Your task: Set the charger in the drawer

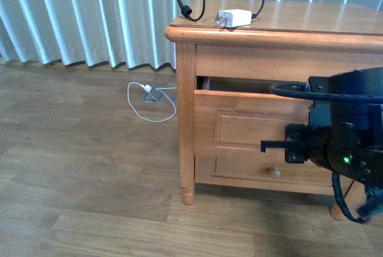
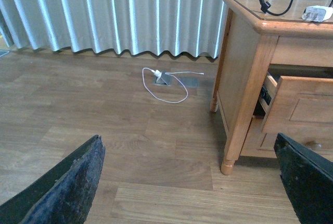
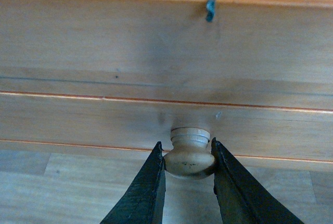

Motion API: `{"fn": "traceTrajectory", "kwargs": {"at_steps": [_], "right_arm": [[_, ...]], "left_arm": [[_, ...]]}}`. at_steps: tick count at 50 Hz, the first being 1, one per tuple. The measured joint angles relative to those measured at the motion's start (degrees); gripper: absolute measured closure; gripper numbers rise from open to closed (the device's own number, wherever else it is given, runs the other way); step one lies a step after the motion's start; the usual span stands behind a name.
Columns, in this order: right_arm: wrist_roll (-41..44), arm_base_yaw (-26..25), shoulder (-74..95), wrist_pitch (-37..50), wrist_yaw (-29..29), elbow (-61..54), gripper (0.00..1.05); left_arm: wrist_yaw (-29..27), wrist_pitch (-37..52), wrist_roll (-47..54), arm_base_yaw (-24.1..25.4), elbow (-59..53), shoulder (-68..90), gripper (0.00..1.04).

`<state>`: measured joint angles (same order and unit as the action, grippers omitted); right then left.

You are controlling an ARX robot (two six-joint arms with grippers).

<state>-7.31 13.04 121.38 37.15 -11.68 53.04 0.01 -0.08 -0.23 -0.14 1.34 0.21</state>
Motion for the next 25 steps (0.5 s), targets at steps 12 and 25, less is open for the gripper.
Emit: {"fn": "traceTrajectory", "kwargs": {"at_steps": [12, 25], "right_arm": [[1.8, -0.1, -9.3, 0.6, 5.5, -12.9, 0.83], [2.8, -0.5, -17.0, 1.6, 9.4, -23.1, 0.84]], "left_arm": [[0.0, 0.0, 0.0, 0.0, 0.0, 0.0, 0.06], [0.0, 0.0, 0.0, 0.0, 0.0, 0.0, 0.06]]}}
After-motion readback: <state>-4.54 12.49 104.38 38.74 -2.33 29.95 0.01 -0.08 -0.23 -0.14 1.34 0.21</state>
